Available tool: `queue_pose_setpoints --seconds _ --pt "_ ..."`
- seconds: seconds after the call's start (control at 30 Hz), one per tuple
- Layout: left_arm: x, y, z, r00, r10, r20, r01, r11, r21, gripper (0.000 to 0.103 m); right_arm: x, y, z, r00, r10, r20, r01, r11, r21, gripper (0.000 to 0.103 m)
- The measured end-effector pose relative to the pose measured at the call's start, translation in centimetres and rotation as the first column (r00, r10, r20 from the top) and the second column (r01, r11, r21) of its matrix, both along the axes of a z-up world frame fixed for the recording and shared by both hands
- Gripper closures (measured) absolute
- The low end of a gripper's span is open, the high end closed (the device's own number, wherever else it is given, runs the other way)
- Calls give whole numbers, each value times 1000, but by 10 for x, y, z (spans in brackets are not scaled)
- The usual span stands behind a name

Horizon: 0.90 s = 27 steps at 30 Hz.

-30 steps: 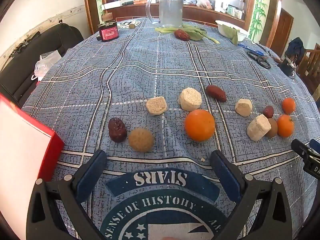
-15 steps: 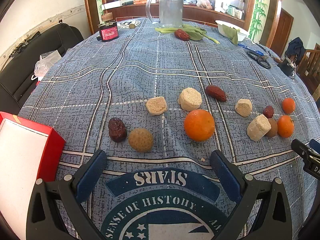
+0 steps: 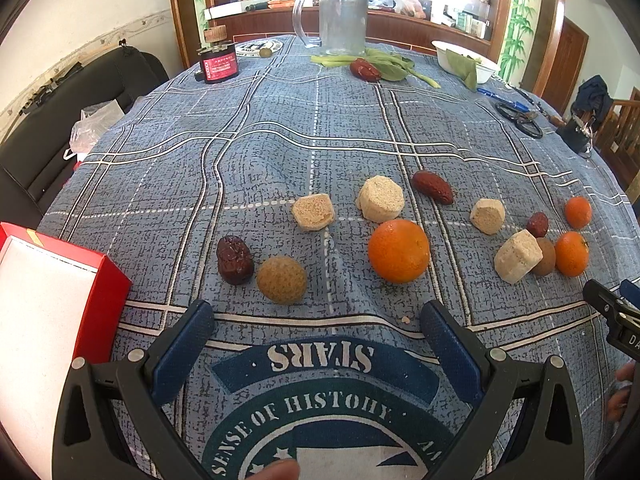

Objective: Organize fruits

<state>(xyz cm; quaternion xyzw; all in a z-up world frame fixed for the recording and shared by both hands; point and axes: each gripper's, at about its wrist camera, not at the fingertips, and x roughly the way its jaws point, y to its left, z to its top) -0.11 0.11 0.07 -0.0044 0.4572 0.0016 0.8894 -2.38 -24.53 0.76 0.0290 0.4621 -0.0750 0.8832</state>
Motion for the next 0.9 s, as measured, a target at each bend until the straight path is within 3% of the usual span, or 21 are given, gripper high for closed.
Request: queue_pose_setpoints --seconds 0.1,0.2,0.33,0.43,0.53,0.7,0.9 --pt "-10 -1 5 999 35 9 -36 999 33 1 -2 -2 0 1000 -18 -1 18 1000 4 0" --pt "-33 3 32 992 51 115 -60 995 76 2 -8 1 9 1000 -5 -4 5 1000 21 0" --pt "-67 21 79 964 80 255 -104 991 82 2 -25 21 43 990 30 135 -31 1000 0 0" --pt "-95 36 110 933 116 340 -154 984 86 1 -51 44 81 957 83 277 -90 996 10 0" --pt "-115 55 129 903 165 397 -210 975 74 1 -67 62 107 927 119 356 -140 990 34 0" --pt "-137 88 140 879 221 423 -269 961 57 1 -90 95 132 873 187 451 -224 974 31 0" --pt "-167 110 150 848 273 455 -329 943 47 1 -102 132 143 814 286 506 -366 929 64 0"
